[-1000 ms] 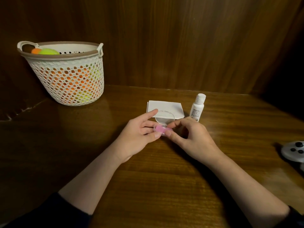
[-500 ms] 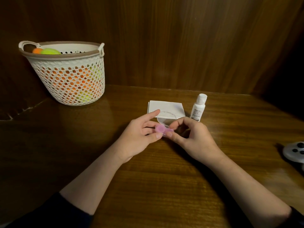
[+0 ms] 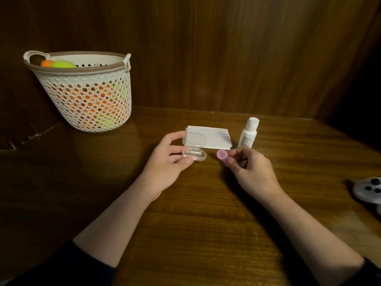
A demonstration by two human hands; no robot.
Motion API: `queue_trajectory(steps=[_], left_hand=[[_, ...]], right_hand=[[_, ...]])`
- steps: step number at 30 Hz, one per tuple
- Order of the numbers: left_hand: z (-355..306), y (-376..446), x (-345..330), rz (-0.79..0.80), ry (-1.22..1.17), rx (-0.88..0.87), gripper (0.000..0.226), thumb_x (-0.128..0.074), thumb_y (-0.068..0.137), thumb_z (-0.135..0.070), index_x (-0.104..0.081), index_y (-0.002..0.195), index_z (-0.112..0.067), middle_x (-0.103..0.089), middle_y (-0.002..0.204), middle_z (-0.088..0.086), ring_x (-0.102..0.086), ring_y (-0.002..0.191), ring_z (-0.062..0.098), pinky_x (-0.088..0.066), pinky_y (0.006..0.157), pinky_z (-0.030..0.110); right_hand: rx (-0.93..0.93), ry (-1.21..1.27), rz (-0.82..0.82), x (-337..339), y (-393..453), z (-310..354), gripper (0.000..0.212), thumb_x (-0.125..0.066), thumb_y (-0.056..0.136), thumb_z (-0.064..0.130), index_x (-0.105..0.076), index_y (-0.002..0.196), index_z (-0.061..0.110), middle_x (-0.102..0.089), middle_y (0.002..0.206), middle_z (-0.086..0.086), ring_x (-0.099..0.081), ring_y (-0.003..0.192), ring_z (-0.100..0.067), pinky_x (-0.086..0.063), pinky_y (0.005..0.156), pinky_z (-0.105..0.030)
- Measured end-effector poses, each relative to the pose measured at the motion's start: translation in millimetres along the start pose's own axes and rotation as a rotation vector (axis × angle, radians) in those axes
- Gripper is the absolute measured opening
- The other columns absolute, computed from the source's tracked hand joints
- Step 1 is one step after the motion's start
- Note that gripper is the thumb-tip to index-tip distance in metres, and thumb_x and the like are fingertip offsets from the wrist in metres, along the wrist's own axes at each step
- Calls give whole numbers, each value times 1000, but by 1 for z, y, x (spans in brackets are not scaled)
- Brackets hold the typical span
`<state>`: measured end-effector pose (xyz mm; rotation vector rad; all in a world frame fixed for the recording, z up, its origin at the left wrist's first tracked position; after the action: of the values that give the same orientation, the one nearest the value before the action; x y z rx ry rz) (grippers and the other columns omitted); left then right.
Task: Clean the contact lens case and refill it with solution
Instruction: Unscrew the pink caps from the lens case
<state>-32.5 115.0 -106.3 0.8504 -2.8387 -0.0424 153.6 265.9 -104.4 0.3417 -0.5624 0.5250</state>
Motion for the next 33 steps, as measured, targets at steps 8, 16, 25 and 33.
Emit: queue_trajectory(steps=[8, 16, 25, 33], left_hand=[[2, 1, -9, 89, -80, -15, 58, -83, 91, -9, -58, 136, -37, -72, 134, -3, -72, 122, 14, -61, 103, 43], [3, 1, -16, 120, -144, 0, 45, -77, 94, -3, -62, 130, -27, -74, 127, 3, -75, 118, 17, -62, 101, 41], [1, -3, -24, 184, -135, 3, 30, -76, 95, -6, -68, 122, -19, -79, 115, -2, -76, 115, 16, -63, 95, 33], [-5, -6, -23, 150, -10, -45, 26, -81, 93, -16, -71, 116, -22, -79, 114, -4, -76, 112, 12, -62, 99, 37]], right_hand=[[31, -187, -47, 2, -1, 4, 16, -72, 100, 43, -73, 110, 30, -65, 108, 11, -62, 119, -19, -55, 103, -41], [504, -122, 22, -14, -26, 58, 58, -85, 88, 26, -60, 139, 27, -53, 138, 12, -53, 127, 0, -53, 94, -10], [652, -214, -63, -13, -33, 71, 22, -82, 91, 30, -73, 111, 25, -71, 107, 13, -61, 100, -5, -46, 87, -12], [647, -231, -94, -13, -31, 69, 24, -85, 87, 31, -80, 109, 22, -74, 108, 12, -62, 101, -3, -42, 90, -8]])
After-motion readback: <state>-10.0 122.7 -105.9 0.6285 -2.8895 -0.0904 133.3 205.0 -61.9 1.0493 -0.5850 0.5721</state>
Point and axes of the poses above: each hand's wrist, its own y-axis towards the middle knuckle, its own x-axis out of the back of the hand, z = x × y, the point moved 9 cm from there along y, towards the middle knuckle
